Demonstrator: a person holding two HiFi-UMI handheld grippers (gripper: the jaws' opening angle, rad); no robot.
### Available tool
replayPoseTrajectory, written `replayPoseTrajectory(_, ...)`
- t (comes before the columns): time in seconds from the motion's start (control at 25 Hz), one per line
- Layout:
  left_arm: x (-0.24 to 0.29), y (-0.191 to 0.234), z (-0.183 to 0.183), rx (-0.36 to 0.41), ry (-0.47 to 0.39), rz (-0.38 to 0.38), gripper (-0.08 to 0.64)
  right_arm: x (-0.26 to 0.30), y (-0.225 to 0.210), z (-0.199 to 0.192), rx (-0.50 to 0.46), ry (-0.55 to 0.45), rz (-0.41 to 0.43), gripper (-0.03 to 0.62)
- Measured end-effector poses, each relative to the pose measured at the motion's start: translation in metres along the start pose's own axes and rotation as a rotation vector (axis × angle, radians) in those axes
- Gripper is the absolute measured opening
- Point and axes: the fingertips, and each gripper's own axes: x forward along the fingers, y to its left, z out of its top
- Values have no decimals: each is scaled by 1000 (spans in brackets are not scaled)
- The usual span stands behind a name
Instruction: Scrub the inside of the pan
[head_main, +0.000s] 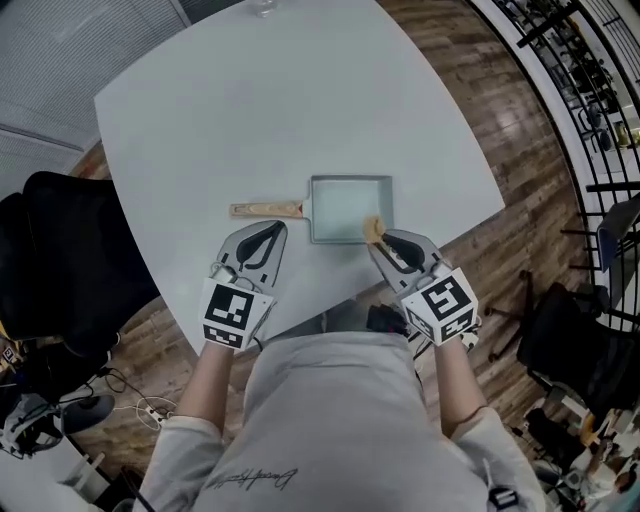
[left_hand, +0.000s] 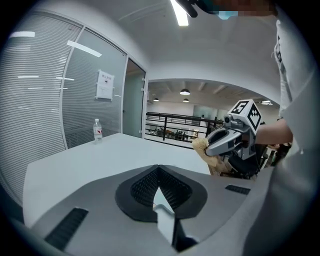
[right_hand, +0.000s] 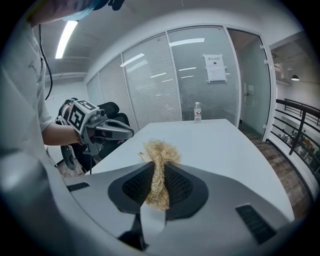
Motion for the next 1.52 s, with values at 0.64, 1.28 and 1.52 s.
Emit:
replayPoseTrajectory(0.64, 28, 15, -41, 174, 156, -69, 11, 39, -19, -17, -61, 108, 46, 75)
replayPoseTrajectory(1.28, 70, 34, -105, 521, 469, -285, 141, 86, -33, -29, -139, 236, 117, 75)
replayPoseTrajectory(1.52, 82, 46, -129, 652, 575, -380, 173, 103, -37, -39, -211, 299, 135, 75)
